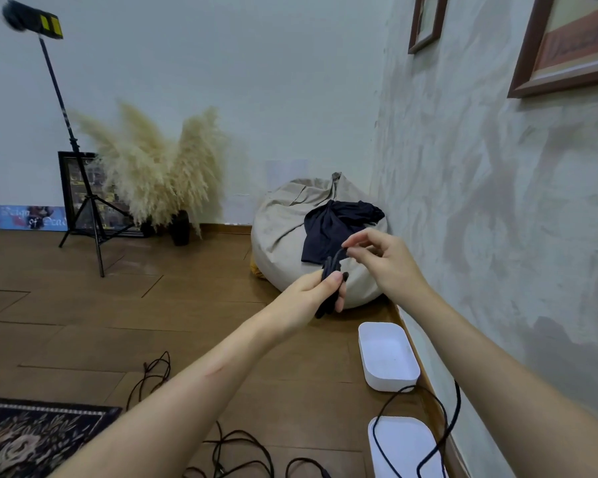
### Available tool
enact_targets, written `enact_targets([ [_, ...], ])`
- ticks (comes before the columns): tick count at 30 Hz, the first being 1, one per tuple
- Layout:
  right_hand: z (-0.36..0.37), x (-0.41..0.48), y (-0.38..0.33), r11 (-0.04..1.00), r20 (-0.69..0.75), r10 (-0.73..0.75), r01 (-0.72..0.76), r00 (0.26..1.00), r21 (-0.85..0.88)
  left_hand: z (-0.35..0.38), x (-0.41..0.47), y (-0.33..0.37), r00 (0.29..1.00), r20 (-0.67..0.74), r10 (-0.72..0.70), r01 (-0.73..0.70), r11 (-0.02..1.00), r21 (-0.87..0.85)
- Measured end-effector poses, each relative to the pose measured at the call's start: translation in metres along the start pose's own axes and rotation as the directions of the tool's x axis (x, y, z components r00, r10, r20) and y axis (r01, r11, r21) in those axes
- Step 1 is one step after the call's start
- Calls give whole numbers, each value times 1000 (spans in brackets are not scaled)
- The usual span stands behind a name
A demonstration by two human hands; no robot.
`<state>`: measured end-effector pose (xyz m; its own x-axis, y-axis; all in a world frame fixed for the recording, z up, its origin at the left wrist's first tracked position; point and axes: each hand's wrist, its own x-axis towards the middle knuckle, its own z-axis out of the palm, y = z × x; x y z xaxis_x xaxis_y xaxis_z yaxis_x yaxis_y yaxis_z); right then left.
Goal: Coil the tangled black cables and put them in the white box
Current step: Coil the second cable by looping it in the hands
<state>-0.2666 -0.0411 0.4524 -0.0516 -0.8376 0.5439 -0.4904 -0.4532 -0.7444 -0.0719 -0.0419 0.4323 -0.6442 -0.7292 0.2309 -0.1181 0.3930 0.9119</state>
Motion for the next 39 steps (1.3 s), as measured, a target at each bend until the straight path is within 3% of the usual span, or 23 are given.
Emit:
enact_targets([
  [4,11,-4,3,990,30,73,-76,997,120,0,-1,7,999,12,41,-41,999,-27],
  [9,27,-8,19,974,144,170,-188,975,124,-8,1,7,998,-21,66,-68,993,-92],
  [15,59,-21,14,965,244,181,-220,953,144,-12,8,3,993,-105,61,-88,960,-267],
  [19,79,-28,11,908,392,316,-396,864,141,-16,15,-3,966,-258,18,-96,951,-294],
  [24,74,-28,-1,867,498,367,-483,786,123,-23,26,-20,910,-411,51,-108,987,-116],
  [27,56,-27,-9,826,623,439,-564,648,5,-31,29,-34,885,-465,32,-34,999,4],
  [29,43,-27,-12,876,636,439,-460,635,-145,-40,29,-44,867,-498,6,40,996,82],
  [31,34,-22,-16,930,562,354,-220,747,-294,-44,27,-52,887,-462,-23,93,987,130],
  [33,31,-15,-21,889,527,232,43,817,-457,-36,27,-57,933,-356,-56,137,969,207],
  [35,29,-10,-26,803,519,149,203,842,-560,-22,27,-54,970,-224,-91,132,975,179],
  [39,10,-6,-23,797,349,84,148,933,-586,-9,20,-48,987,-52,-152,155,986,60],
])
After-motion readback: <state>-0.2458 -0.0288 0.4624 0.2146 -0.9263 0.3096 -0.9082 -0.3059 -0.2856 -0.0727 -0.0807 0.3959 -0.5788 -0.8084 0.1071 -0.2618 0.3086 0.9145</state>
